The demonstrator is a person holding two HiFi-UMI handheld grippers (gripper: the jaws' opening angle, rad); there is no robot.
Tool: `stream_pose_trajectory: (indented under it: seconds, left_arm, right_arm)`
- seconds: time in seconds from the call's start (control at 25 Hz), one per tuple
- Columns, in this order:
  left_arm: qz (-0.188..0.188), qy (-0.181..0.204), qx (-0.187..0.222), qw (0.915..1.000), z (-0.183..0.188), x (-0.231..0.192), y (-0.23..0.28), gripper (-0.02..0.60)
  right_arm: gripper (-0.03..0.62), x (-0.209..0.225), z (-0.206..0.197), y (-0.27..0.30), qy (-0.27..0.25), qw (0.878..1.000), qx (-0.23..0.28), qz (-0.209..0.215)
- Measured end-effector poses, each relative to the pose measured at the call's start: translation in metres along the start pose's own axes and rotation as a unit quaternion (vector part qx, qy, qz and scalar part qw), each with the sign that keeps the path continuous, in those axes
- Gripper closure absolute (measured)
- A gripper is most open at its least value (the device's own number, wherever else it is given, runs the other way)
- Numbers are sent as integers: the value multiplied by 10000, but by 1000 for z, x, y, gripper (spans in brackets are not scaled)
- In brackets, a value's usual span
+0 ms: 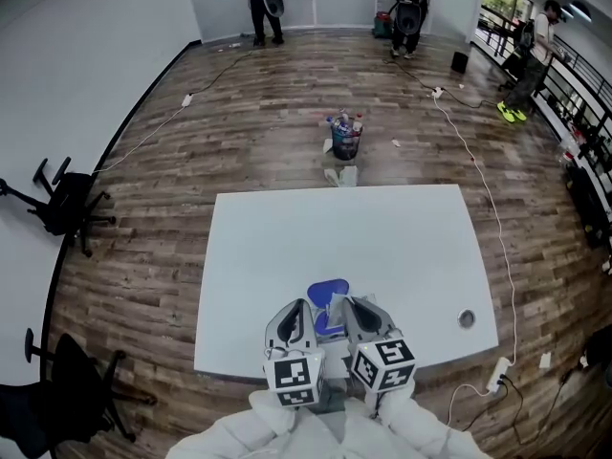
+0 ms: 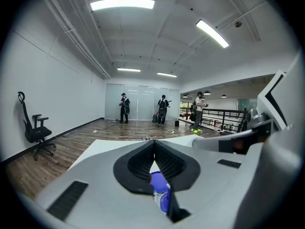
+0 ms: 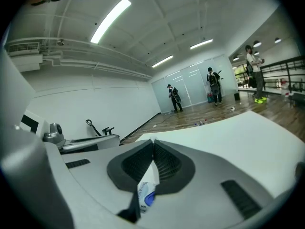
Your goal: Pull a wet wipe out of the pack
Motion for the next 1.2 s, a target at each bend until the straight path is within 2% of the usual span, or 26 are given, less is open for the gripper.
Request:
stream_pose_trajectory:
  seconds: [0.36, 0.68, 0.92, 1.2]
  left_arm:
    - [-176, 78, 81, 9998, 6, 12, 1, 569]
    - [-408, 65, 166, 9990, 8, 21, 4, 569]
    - [-614, 113, 205, 9978, 9, 33, 8, 569]
    - [-645, 111, 183, 9977, 8, 36, 10, 569]
  right_arm:
    - [582, 10, 23, -20, 8, 9985, 486, -240]
    - [582, 24, 27, -41, 140, 9949, 744, -668]
    - [582, 36, 21, -55, 256, 9920, 818, -924]
    - [582, 43, 15, -59, 339, 9904, 766, -1098]
Point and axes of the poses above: the fingertips, and each gripper's own axes: y forward along the fingers, x to its right, z out of its top, the point moved 10 cm from there along -y, backward along the fingers, and after that the axes turned 12 degrees about -z, right-handed, at the moved point
